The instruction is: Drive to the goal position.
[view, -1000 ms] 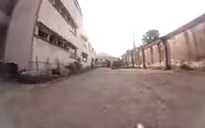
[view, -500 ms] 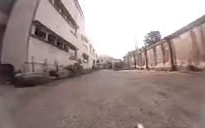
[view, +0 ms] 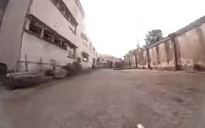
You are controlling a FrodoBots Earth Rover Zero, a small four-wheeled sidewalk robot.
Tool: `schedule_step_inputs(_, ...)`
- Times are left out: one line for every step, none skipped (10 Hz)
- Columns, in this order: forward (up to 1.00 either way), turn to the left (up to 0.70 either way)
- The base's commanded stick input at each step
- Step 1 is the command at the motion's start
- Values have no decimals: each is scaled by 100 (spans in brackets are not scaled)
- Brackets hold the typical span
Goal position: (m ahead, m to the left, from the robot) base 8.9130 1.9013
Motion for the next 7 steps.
schedule_step_inputs(100,0)
schedule_step_inputs(100,0)
schedule_step_inputs(100,0)
schedule_step_inputs(100,0)
schedule_step_inputs(100,0)
schedule_step_inputs(100,0)
schedule_step_inputs(100,0)
